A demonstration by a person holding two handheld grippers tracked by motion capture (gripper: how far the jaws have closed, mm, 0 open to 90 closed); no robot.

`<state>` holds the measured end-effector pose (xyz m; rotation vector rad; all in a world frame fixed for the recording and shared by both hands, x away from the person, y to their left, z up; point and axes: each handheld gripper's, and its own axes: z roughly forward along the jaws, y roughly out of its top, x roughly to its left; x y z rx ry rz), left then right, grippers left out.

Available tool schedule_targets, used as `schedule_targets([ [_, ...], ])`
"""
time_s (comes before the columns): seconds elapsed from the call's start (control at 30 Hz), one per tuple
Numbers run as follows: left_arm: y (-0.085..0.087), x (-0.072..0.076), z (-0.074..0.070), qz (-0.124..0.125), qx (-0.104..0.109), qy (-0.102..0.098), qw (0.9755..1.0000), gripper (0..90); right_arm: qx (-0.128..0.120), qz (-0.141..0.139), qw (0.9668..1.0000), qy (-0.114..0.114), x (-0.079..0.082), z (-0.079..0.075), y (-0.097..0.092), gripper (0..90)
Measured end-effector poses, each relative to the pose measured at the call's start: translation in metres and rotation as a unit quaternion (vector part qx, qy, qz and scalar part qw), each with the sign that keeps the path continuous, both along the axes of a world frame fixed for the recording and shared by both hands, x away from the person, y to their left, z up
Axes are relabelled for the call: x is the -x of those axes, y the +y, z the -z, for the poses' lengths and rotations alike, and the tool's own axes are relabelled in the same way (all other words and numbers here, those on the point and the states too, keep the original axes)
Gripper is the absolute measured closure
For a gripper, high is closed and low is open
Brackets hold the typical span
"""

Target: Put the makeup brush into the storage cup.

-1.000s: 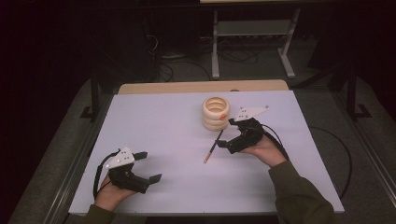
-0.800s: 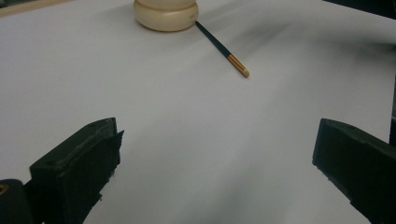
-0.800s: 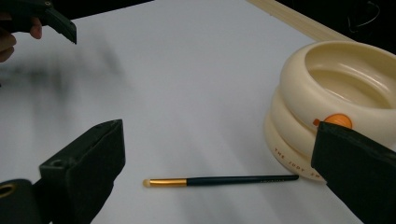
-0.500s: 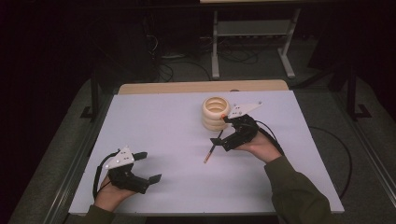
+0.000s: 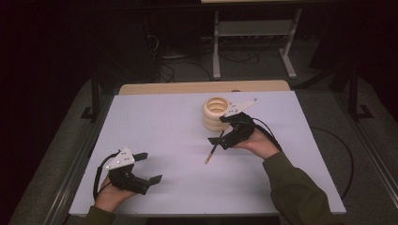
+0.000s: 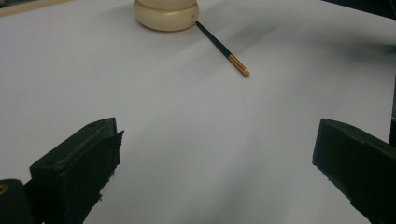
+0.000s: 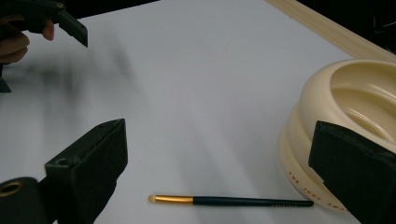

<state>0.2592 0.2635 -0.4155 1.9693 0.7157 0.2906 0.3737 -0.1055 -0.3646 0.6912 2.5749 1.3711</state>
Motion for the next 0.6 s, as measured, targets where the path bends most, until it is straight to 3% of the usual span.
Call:
schedule_targets([
  [0.6,0.000,0.000,0.000,0.002,-0.002,0.001,1.0000,0.3,0.054,-0.043,0.9976,0.011,-0.008,-0.002,0.013,4.7],
])
